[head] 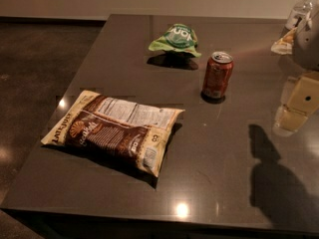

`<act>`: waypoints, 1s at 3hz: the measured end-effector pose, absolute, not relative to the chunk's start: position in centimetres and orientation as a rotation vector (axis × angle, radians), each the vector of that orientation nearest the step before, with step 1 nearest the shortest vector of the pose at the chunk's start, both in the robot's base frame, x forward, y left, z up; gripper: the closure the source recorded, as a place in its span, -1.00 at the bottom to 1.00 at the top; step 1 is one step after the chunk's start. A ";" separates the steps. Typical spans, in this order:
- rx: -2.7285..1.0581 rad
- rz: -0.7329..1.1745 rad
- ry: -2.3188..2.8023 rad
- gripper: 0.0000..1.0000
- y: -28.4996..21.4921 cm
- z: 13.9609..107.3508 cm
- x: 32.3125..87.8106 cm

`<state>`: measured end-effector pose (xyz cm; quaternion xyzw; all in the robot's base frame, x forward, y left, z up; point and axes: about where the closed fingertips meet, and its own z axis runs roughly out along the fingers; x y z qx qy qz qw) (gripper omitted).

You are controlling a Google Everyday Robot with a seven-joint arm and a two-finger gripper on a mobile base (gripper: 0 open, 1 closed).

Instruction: Knock coke can over

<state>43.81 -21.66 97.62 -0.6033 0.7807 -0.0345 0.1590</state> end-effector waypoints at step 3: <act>-1.593 -0.115 2.252 -1.00 -21.1 96.9 47.8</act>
Offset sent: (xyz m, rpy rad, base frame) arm 0.0459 0.0090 -0.0106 0.0376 -0.0544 -0.0871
